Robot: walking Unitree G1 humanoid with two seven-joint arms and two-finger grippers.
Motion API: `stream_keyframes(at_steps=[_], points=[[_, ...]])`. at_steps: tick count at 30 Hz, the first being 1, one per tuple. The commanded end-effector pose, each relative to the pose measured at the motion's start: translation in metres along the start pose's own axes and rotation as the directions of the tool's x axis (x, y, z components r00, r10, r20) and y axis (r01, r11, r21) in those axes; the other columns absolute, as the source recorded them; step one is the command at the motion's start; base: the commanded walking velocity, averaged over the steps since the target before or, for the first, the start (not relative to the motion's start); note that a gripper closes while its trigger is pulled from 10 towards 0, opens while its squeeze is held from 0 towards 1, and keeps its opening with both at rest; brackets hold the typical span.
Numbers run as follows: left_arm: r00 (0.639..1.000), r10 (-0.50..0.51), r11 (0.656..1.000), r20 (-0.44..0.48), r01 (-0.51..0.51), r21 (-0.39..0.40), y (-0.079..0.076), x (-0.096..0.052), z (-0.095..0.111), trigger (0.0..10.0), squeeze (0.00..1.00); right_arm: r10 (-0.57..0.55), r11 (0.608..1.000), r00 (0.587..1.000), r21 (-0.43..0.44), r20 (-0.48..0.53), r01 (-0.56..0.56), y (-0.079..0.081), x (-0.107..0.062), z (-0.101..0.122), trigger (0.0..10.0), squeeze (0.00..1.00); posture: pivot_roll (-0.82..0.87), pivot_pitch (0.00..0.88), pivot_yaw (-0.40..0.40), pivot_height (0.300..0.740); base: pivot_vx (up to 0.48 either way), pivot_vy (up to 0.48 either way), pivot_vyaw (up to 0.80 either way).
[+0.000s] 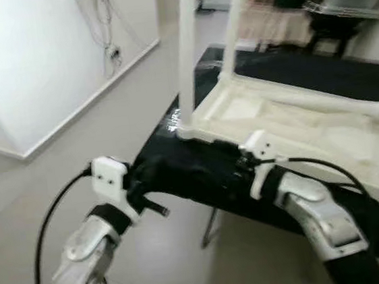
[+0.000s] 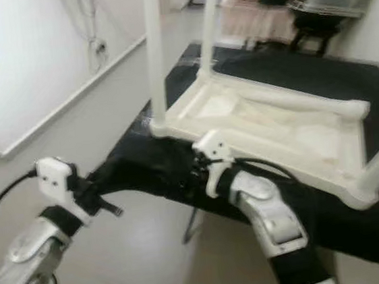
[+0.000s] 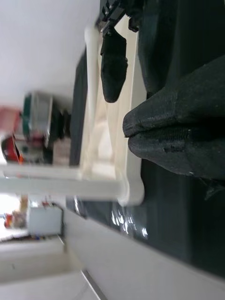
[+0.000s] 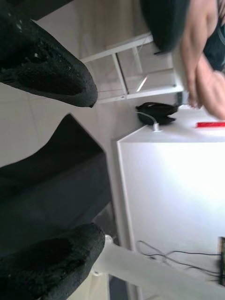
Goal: Building children table
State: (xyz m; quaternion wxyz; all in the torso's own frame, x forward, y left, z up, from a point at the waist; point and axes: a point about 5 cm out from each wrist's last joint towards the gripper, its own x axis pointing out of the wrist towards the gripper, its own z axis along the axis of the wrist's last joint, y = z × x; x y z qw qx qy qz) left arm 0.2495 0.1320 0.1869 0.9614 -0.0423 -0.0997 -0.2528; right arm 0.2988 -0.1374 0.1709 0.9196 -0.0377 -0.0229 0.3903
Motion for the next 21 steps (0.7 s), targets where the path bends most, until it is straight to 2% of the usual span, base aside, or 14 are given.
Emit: stream_keyframes(at_steps=[1, 2, 4, 7, 11, 13, 15, 16, 17, 18, 21], points=[[1.000, 0.009, 1.000, 0.007, -0.010, 0.008, 0.003, -0.002, 0.002, 10.0, 0.00, 0.052, 0.998, 0.999, -0.043, -0.002, -0.052, 0.005, 0.005, 0.003, 10.0, 0.00, 0.00, 0.089, -0.089, 0.740, 0.341, 0.000, 0.00], [1.000, 0.009, 1.000, 0.007, -0.010, 0.008, 0.003, -0.002, 0.002, 10.0, 0.00, 0.052, 0.998, 0.999, -0.043, -0.002, -0.052, 0.005, 0.005, 0.003, 10.0, 0.00, 0.00, 0.089, -0.089, 0.740, 0.341, 0.000, 0.00], [1.000, 0.008, 1.000, 0.009, -0.008, 0.007, 0.002, -0.002, 0.003, 10.0, 0.00, 0.100, 0.986, 0.991, -0.122, -0.088, -0.110, -0.001, 0.003, 0.002, 10.0, 0.00, 0.00, 0.090, -0.094, 0.740, 0.334, 0.000, 0.00], [1.000, 0.008, 1.000, 0.010, -0.008, 0.005, 0.002, -0.002, 0.003, 10.0, 0.00, 0.104, 0.980, 0.987, -0.159, -0.124, -0.123, -0.005, 0.003, 0.001, 10.0, 0.00, 0.00, 0.090, -0.094, 0.740, 0.328, 0.000, 0.00], [1.000, 0.012, 1.000, 0.011, -0.012, -0.004, 0.001, -0.001, 0.003, 10.0, 0.00, 0.016, 0.954, 0.978, -0.290, -0.208, -0.077, -0.025, 0.004, 0.004, 10.0, 0.00, 0.00, 0.092, -0.101, 0.740, 0.202, 0.000, 0.00], [1.000, 0.014, 1.000, 0.010, -0.014, -0.005, 0.001, -0.001, 0.003, 10.0, 0.00, -0.011, 0.957, 0.978, -0.287, -0.211, -0.051, -0.030, 0.005, 0.005, 10.0, 0.00, 0.00, 0.092, -0.101, 0.740, 0.000, 0.000, 0.00], [1.000, 0.021, 1.000, 0.008, -0.021, -0.010, 0.002, -0.002, 0.002, 10.0, 0.00, -0.059, 0.971, 0.977, -0.237, -0.205, 0.009, -0.040, 0.005, 0.008, 10.0, 0.00, 0.00, 0.092, -0.101, 0.740, 0.000, 0.000, 0.00], [1.000, 0.021, 1.000, 0.008, -0.021, -0.010, 0.002, -0.002, 0.002, 10.0, 0.00, -0.059, 0.971, 0.977, -0.237, -0.205, 0.009, -0.040, 0.005, 0.008, 10.0, 0.00, 0.00, 0.092, -0.101, 0.740, 0.000, 0.000, 0.00], [1.000, 0.025, 1.000, 0.010, -0.025, -0.015, 0.002, -0.002, 0.003, 10.0, 0.00, -0.047, 0.986, 0.978, -0.163, -0.204, 0.014, -0.042, 0.002, 0.007, 10.0, 0.00, 0.00, 0.094, -0.104, 0.740, 0.000, 0.000, -0.80], [1.000, 0.025, 1.000, 0.011, -0.025, -0.015, 0.002, -0.002, 0.003, 10.0, 0.00, -0.040, 0.989, 0.978, -0.148, -0.204, 0.010, -0.042, 0.001, 0.007, 10.0, 0.00, 0.00, 0.094, -0.104, 0.740, 0.000, 0.000, -0.80], [1.000, 0.024, 1.000, 0.010, -0.024, -0.015, 0.002, -0.002, 0.003, 10.0, 0.00, -0.030, 0.987, 0.977, -0.161, -0.211, -0.004, -0.042, -0.003, 0.006, 10.0, 0.00, 0.00, 0.095, -0.102, 0.740, 0.000, 0.000, -0.80]])
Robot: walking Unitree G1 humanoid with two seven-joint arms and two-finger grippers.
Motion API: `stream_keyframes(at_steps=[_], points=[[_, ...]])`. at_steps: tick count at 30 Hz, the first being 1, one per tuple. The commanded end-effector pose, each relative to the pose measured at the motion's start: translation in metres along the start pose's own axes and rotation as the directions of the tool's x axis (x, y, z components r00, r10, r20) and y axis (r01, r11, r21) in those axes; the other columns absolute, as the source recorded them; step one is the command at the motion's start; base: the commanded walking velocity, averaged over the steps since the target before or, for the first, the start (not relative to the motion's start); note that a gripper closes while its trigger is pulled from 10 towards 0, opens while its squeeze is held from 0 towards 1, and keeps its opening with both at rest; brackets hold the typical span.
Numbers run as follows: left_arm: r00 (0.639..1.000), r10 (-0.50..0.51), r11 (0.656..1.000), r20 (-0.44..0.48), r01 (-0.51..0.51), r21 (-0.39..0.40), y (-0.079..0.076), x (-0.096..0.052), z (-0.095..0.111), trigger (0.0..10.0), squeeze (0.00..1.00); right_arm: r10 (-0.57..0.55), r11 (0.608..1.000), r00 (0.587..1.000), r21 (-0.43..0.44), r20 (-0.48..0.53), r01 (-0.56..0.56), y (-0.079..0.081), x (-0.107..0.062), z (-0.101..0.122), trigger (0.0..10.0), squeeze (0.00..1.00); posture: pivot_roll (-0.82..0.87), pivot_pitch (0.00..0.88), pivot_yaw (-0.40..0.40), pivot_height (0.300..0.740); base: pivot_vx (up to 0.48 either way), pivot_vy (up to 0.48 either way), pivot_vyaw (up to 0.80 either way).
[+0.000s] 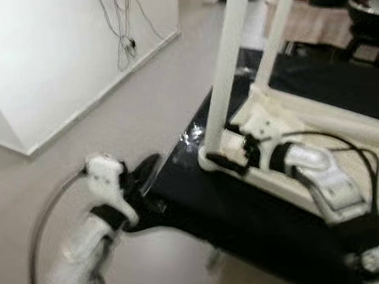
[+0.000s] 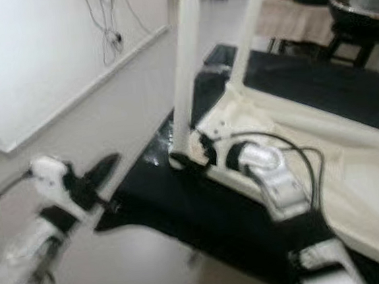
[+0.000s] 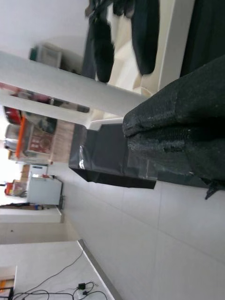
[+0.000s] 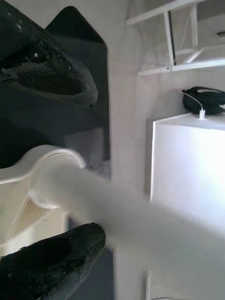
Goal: Building children table
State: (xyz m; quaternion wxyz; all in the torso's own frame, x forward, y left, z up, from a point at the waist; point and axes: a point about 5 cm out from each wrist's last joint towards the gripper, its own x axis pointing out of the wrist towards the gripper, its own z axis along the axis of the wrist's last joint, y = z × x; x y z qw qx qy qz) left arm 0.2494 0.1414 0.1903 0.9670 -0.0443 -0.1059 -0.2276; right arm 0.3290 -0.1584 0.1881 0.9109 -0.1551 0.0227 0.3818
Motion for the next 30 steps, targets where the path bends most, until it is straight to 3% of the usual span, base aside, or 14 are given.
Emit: stream_keyframes(at_steps=[1, 5, 13, 17, 21, 24, 25, 26, 27, 29, 30], points=[[1.000, -0.030, 0.999, -0.005, 0.030, -0.021, -0.006, 0.001, -0.002, 10.0, 0.00, 0.001, 1.000, 0.999, 0.005, -0.053, 0.000, -0.004, -0.010, -0.012, 10.0, 0.00, 0.00, 0.096, -0.099, 0.740, 0.000, 0.000, -0.80], [0.999, -0.041, 0.999, -0.009, 0.041, -0.023, -0.006, 0.001, -0.002, 10.0, 0.00, 0.030, 0.999, 0.990, -0.037, -0.138, -0.035, -0.015, -0.022, -0.017, 10.0, 0.00, 0.00, 0.096, -0.099, 0.740, 0.000, 0.000, -0.80], [0.999, -0.045, 0.999, -0.010, 0.044, -0.025, -0.007, 0.001, -0.002, 10.0, 0.00, 0.045, 0.992, 0.969, -0.105, -0.244, -0.073, -0.024, -0.026, -0.018, 10.0, 0.00, 0.00, 0.101, -0.102, 0.740, 0.000, 0.000, -0.80], [0.999, -0.048, 0.999, -0.013, 0.047, -0.026, -0.008, 0.000, -0.002, 10.0, 0.00, 0.031, 0.981, 0.935, -0.169, -0.353, -0.096, -0.027, -0.024, -0.022, 10.0, 0.00, 0.01, 0.105, -0.102, 0.740, 0.000, 0.000, 0.00], [0.999, -0.052, 0.998, -0.015, 0.052, -0.027, -0.009, -0.001, -0.002, 10.0, 0.00, 0.023, 0.980, 0.894, -0.166, -0.447, -0.108, -0.033, -0.020, -0.025, 10.0, 0.00, 0.01, 0.107, -0.105, 0.740, 0.000, 0.000, 0.00], [0.998, -0.057, 0.998, -0.015, 0.056, -0.030, -0.011, -0.002, -0.001, 10.0, 0.00, 0.016, 0.981, 0.836, -0.153, -0.549, -0.119, -0.047, -0.022, -0.027, 10.0, 0.00, 0.02, 0.114, -0.111, 0.740, 0.000, 0.000, 0.00], [0.998, -0.057, 0.998, -0.015, 0.056, -0.030, -0.011, -0.002, -0.001, 10.0, 0.00, 0.016, 0.981, 0.836, -0.153, -0.549, -0.119, -0.047, -0.022, -0.027, 10.0, 0.00, 0.02, 0.114, -0.111, 0.740, 0.000, 0.000, 0.00], [0.998, -0.058, 0.998, -0.012, 0.058, -0.033, -0.012, -0.003, 0.000, 10.0, 0.00, 0.003, 0.983, 0.764, -0.139, -0.645, -0.121, -0.059, -0.027, -0.032, 10.0, 0.00, 0.02, 0.120, -0.116, 0.740, 0.000, 0.000, 0.00], [0.998, -0.058, 0.998, -0.012, 0.058, -0.033, -0.012, -0.003, 0.000, 10.0, 0.00, 0.003, 0.983, 0.764, -0.139, -0.645, -0.121, -0.059, -0.027, -0.032, 10.0, 0.00, 0.02, 0.120, -0.116, 0.740, 0.000, 0.000, 0.00], [0.998, -0.059, 0.998, -0.011, 0.058, -0.035, -0.013, -0.004, 0.000, 10.0, 0.00, 0.005, 0.982, 0.710, -0.132, -0.705, -0.138, -0.064, -0.030, -0.035, 10.0, 0.00, 0.02, 0.122, -0.118, 0.740, 0.000, 0.000, 0.00], [0.998, -0.059, 0.998, -0.011, 0.058, -0.035, -0.013, -0.004, 0.000, 10.0, 0.00, 0.005, 0.982, 0.710, -0.132, -0.705, -0.138, -0.064, -0.030, -0.035, 10.0, 0.00, 0.02, 0.122, -0.118, 0.740, 0.000, 0.000, 0.00]])
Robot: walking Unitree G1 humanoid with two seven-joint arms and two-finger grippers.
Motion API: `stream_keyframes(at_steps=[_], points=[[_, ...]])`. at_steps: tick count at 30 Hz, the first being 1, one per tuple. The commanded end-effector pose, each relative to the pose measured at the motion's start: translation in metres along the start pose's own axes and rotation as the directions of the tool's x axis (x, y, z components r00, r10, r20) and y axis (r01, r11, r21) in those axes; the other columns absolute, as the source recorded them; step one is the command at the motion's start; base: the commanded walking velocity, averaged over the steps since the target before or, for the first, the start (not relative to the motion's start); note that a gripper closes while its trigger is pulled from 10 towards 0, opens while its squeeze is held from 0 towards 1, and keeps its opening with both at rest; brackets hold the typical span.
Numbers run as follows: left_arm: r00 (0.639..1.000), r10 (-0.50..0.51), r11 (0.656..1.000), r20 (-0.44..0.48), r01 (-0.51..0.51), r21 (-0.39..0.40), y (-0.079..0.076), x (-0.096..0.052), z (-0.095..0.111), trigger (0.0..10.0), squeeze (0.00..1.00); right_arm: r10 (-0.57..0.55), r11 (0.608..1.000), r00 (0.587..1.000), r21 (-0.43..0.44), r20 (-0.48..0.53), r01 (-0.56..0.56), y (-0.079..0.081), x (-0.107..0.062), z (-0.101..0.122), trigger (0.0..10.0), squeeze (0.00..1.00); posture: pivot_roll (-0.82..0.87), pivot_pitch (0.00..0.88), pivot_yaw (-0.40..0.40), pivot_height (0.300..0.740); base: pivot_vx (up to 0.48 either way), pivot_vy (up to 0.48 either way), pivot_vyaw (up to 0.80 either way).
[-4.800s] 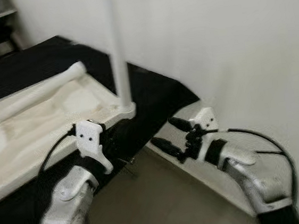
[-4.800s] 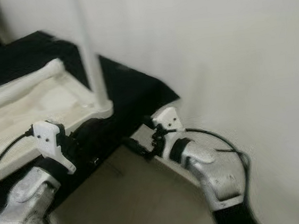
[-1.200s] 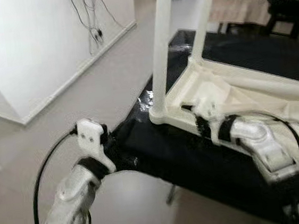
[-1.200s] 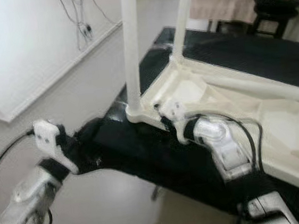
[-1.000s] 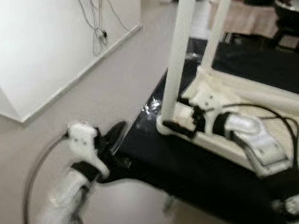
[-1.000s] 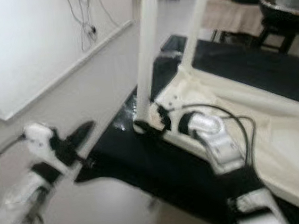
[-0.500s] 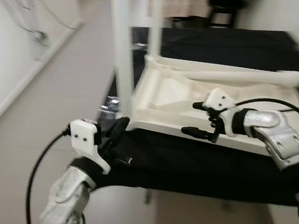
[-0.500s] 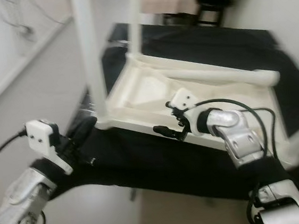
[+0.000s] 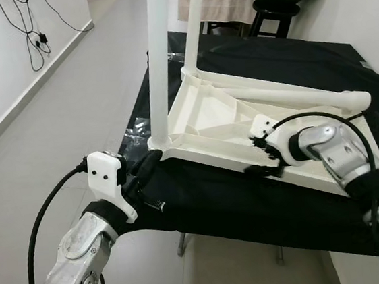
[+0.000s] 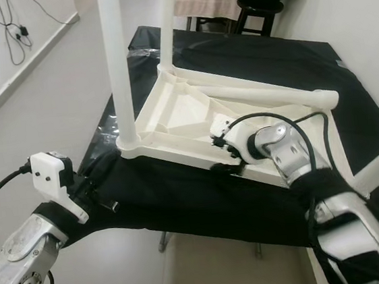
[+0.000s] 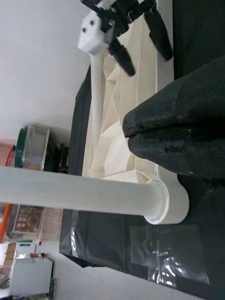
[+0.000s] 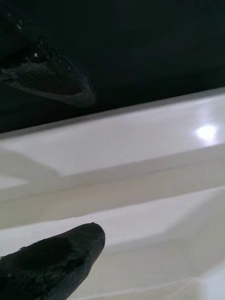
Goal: Building children table
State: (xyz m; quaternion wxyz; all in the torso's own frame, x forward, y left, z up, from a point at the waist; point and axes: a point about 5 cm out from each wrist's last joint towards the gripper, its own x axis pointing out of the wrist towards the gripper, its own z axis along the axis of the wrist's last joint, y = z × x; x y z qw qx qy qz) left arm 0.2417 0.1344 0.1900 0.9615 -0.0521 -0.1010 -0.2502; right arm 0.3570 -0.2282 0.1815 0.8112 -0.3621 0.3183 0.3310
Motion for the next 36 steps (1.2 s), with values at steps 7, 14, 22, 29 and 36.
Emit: stream_keyframes(at_steps=[7, 14, 22, 29, 36], points=[[1.000, -0.016, 1.000, -0.007, 0.015, -0.018, -0.005, -0.002, 0.000, 10.0, 0.00, 0.110, 0.994, 0.993, 0.001, -0.050, -0.110, -0.006, -0.010, -0.009, 10.0, 0.00, 0.04, 0.125, -0.120, 0.740, 0.000, 0.000, 0.00], [1.000, -0.020, 1.000, -0.012, 0.020, -0.020, -0.006, -0.004, 0.000, 10.0, 0.00, 0.140, 0.990, 0.989, -0.016, 0.043, -0.140, -0.023, -0.038, -0.015, 10.0, 0.00, 0.04, 0.125, -0.116, 0.740, 0.000, 0.000, 0.00], [1.000, -0.021, 1.000, -0.014, 0.020, -0.018, -0.006, -0.004, 0.001, 10.0, 0.00, 0.127, 0.992, 0.985, 0.003, -0.116, -0.127, -0.032, -0.058, -0.051, 10.0, 0.00, 0.03, 0.130, -0.111, 0.740, 0.000, 0.000, 0.00], [1.000, -0.020, 1.000, -0.014, 0.020, -0.017, -0.006, -0.004, 0.001, 10.0, 0.00, 0.078, 0.996, 0.965, 0.052, -0.251, -0.067, -0.037, -0.065, -0.079, 10.0, 0.00, 0.03, 0.131, -0.108, 0.740, 0.000, 0.000, 0.00], [1.000, -0.020, 1.000, -0.014, 0.019, -0.017, -0.005, -0.004, 0.001, 10.0, 0.00, 0.097, 0.995, 0.955, 0.058, -0.281, -0.084, -0.038, -0.074, -0.091, 10.0, 0.00, 0.02, 0.134, -0.111, 0.740, 0.000, 0.000, 0.00]])
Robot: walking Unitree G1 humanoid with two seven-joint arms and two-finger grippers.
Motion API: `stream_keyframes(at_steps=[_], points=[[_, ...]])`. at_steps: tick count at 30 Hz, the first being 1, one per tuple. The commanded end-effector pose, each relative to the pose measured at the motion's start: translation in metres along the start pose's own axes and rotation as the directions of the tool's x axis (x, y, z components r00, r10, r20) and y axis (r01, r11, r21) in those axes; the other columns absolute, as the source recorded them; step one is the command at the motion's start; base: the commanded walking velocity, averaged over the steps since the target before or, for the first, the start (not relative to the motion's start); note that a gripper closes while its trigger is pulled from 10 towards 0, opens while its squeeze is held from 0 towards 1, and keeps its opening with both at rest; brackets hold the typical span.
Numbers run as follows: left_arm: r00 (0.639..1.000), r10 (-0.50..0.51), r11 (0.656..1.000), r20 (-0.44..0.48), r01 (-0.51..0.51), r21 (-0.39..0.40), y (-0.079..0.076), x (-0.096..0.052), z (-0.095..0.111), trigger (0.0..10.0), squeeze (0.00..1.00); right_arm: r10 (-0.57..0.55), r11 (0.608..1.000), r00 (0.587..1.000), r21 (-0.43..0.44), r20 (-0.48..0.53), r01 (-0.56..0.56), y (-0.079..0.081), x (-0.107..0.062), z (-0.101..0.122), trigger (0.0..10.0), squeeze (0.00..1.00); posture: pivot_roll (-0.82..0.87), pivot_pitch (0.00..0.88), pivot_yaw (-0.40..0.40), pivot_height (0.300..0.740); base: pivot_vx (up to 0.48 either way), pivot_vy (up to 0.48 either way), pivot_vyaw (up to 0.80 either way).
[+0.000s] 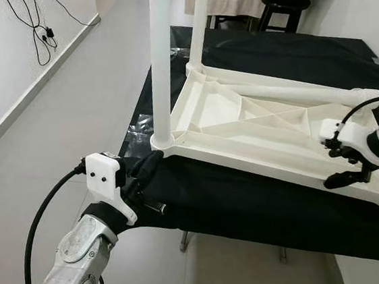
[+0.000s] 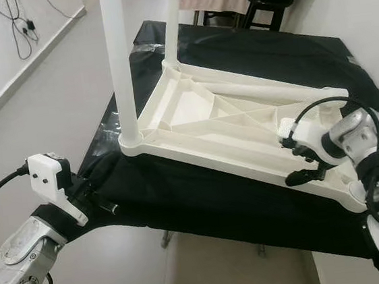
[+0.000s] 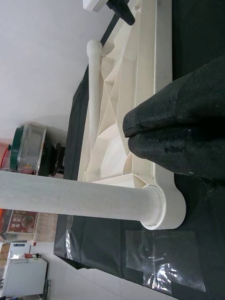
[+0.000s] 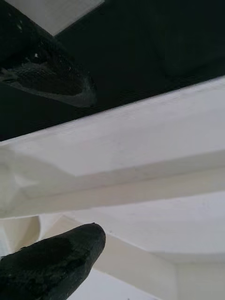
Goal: Building children table
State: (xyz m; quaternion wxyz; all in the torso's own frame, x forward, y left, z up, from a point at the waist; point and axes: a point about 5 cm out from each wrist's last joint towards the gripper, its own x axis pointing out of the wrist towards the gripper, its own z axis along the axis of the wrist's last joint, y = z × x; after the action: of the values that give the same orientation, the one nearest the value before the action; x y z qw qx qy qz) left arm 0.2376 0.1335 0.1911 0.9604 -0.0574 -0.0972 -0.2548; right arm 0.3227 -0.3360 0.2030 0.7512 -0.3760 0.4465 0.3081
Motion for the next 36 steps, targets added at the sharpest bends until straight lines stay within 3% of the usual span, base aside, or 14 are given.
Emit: stream_keyframes(at_steps=[1, 10, 18, 23, 24, 27, 28, 29, 36], points=[[1.000, -0.011, 1.000, -0.009, 0.011, -0.004, -0.002, -0.001, 0.000, 10.0, 0.00, 0.015, 1.000, 1.000, 0.010, -0.016, -0.015, 0.000, -0.004, -0.010, 10.0, 0.00, 0.03, 0.135, -0.112, 0.740, 0.000, 0.000, 0.00], [1.000, -0.010, 1.000, -0.010, 0.010, -0.002, -0.001, -0.001, 0.001, 10.0, 0.00, 0.115, 0.993, 0.993, -0.036, 0.001, -0.115, 0.009, -0.010, -0.023, 10.0, 0.00, 0.02, 0.137, -0.112, 0.740, 0.000, 0.000, 0.00], [1.000, -0.011, 1.000, -0.012, 0.011, -0.001, -0.001, -0.001, 0.000, 10.0, 0.00, 0.160, 0.987, 0.987, -0.032, -0.015, -0.160, 0.019, -0.002, -0.030, 10.0, 0.00, 0.02, 0.137, -0.109, 0.740, 0.000, 0.000, 0.00], [1.000, -0.013, 1.000, -0.013, 0.013, -0.001, 0.000, 0.000, 0.000, 10.0, 0.00, 0.105, 0.994, 0.992, 0.018, -0.077, -0.104, 0.022, 0.020, -0.032, 10.0, 0.00, 0.02, 0.137, -0.108, 0.740, 0.000, 0.000, 0.00], [1.000, -0.013, 1.000, -0.013, 0.013, -0.002, 0.000, 0.000, 0.000, 10.0, 0.00, 0.078, 0.997, 0.992, 0.033, -0.096, -0.075, 0.022, 0.024, -0.033, 8.4, 0.00, 0.02, 0.137, -0.108, 0.740, 0.000, 0.000, 0.00], [1.000, -0.012, 1.000, -0.013, 0.012, -0.002, 0.000, 0.000, 0.000, 10.0, 0.00, 0.064, 0.997, 0.992, 0.040, -0.107, -0.061, 0.022, 0.027, -0.034, 8.4, 0.00, 0.02, 0.137, -0.108, 0.740, 0.000, 0.000, 0.00], [1.000, -0.012, 1.000, -0.013, 0.012, -0.002, 0.000, 0.000, 0.000, 10.0, 0.00, 0.058, 0.998, 0.992, 0.045, -0.113, -0.053, 0.022, 0.028, -0.035, 1.1, 0.00, 0.02, 0.138, -0.109, 0.740, 0.000, 0.000, 0.00], [1.000, -0.013, 1.000, -0.013, 0.013, -0.002, 0.000, 0.000, 0.000, 10.0, 0.00, 0.062, 0.997, 0.993, 0.044, -0.105, -0.057, 0.023, 0.028, -0.032, 0.0, 0.00, 0.02, 0.139, -0.108, 0.740, 0.000, 0.000, 0.00], [0.998, -0.049, 0.999, -0.029, 0.048, -0.023, -0.003, -0.002, -0.001, 10.0, 0.00, 0.076, 0.996, 0.993, 0.044, -0.092, -0.073, 0.025, 0.027, -0.026, 0.0, 0.00, 0.02, 0.140, -0.110, 0.740, 0.000, 0.000, 0.00]])
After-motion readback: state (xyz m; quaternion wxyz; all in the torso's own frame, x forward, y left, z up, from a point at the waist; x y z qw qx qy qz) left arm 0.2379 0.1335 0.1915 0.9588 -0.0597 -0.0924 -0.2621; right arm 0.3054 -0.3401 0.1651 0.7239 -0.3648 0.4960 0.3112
